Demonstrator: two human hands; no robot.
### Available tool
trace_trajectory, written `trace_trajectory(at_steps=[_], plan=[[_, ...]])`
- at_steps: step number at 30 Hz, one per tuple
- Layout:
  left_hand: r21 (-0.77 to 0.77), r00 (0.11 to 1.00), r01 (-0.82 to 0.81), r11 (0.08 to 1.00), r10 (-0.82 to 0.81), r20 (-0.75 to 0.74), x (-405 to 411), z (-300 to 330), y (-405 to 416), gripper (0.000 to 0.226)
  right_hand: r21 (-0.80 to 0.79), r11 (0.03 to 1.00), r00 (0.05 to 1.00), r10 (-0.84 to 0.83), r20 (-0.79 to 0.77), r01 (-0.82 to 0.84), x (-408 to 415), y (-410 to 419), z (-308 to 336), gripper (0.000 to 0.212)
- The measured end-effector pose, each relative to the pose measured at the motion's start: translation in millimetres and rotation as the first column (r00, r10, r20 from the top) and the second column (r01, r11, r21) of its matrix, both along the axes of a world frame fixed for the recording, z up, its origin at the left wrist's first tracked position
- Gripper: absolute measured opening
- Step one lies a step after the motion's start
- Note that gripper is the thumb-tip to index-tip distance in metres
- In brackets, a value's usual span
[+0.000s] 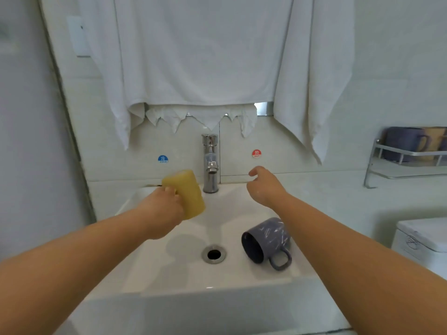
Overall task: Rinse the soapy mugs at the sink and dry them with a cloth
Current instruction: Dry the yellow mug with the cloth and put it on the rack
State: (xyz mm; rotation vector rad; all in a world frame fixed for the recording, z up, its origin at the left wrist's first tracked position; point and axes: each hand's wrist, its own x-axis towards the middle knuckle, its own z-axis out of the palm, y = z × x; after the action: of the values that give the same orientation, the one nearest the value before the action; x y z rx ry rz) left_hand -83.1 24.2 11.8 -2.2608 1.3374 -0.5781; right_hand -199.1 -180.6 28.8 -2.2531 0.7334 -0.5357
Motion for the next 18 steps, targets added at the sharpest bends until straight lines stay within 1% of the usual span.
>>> trace_trajectory(at_steps=[1, 2, 3, 4, 5, 7, 8, 9, 11, 12, 13, 14, 15, 16, 17, 18], plan=[[0.014, 0.994, -0.105, 0.994, 0.105, -0.034, -1.4, -0.8, 4.8, 0.027, -0.01, 1.0, 1.0, -0.005, -0.01, 0.005, -6.3, 0.6, -0.5, 0.041], [0.021, 0.992, -0.12, 0.992, 0.121, -0.045, -0.4, -1.0, 7.6, 0.028, -0.02, 1.0, 1.0, -0.011, -0.016, 0.01, -12.1, 1.1, -1.3, 0.041], [-0.016, 0.986, -0.149, 0.989, 0.147, -0.083, -1.5, 0.3, 8.7, 0.028, -0.028, 0.999, 1.0, -0.016, -0.021, 0.015, -17.5, 2.3, -2.4, 0.04], [-0.009, 0.985, -0.149, 0.989, 0.148, -0.085, -4.4, 1.5, 10.4, 0.028, -0.037, 0.999, 0.999, -0.021, -0.029, 0.02, -23.4, 3.8, -3.2, 0.04], [-0.053, 0.98, -0.167, 0.985, 0.16, -0.119, -6.2, 2.3, 10.9, 0.028, -0.046, 0.999, 0.999, -0.021, -0.04, 0.019, -27.2, 5.4, -4.5, 0.04], [-0.064, 0.979, -0.166, 0.984, 0.157, -0.131, -13.7, 6.7, 11.1, 0.028, -0.056, 0.998, 0.998, -0.015, -0.054, 0.012, -33.6, 8.8, -4.7, 0.04], [-0.053, 0.985, -0.126, 0.991, 0.119, -0.128, -18.6, 9.7, 9.9, 0.028, -0.052, 0.999, 0.998, -0.01, -0.055, 0.007, -35.3, 10.0, -4.3, 0.039], [-0.109, 0.98, -0.089, 0.99, 0.068, -0.186, -26.7, 15.0, 8.7, 0.026, -0.043, 0.999, 0.999, -0.001, -0.047, -0.001, -36.3, 11.7, -3.4, 0.037], [-0.272, 0.946, -0.053, 0.961, -0.039, -0.323, -38.6, 29.1, 2.2, 0.028, 0.019, 1.0, 1.0, 0.024, 0.005, -0.024, -35.4, 15.7, -1.1, 0.029], [-0.374, 0.912, -0.071, 0.925, -0.092, -0.4, -42.2, 35.6, -4.2, 0.032, 0.108, 0.993, 0.998, 0.039, 0.046, -0.044, -35.1, 17.5, 0.2, 0.029], [-0.484, 0.855, -0.119, 0.867, -0.159, -0.494, -46.9, 42.2, -11.6, 0.034, 0.228, 0.971, 0.994, 0.053, 0.091, -0.073, -34.9, 19.2, 2.4, 0.038], [-0.58, 0.767, -0.19, 0.792, -0.249, -0.591, -52.5, 48.5, -20.8, 0.034, 0.346, 0.932, 0.99, 0.065, 0.124, -0.104, -34.6, 18.6, 4.2, 0.055], [-0.652, 0.658, -0.285, 0.703, -0.351, -0.666, -58.9, 54.6, -31.3, 0.033, 0.44, 0.887, 0.986, 0.082, 0.147, -0.139, -34.9, 16.2, 5.7, 0.073], [-0.678, 0.529, -0.404, 0.614, -0.448, -0.721, -63.9, 59.5, -42.9, 0.033, 0.509, 0.841, 0.979, 0.109, 0.175, -0.184, -35.9, 12.3, 7.6, 0.087], [-0.654, 0.39, -0.53, 0.54, -0.53, -0.753, -69.9, 65.0, -54.5, 0.034, 0.564, 0.789, 0.965, 0.139, 0.221, -0.242, -37.9, 7.1, 10.2, 0.094], [-0.594, 0.256, -0.636, 0.493, -0.591, -0.765, -73.1, 69.2, -66.8, 0.036, 0.603, 0.737, 0.945, 0.162, 0.283, -0.307, -39.8, -1.4, 12.6, 0.095]])
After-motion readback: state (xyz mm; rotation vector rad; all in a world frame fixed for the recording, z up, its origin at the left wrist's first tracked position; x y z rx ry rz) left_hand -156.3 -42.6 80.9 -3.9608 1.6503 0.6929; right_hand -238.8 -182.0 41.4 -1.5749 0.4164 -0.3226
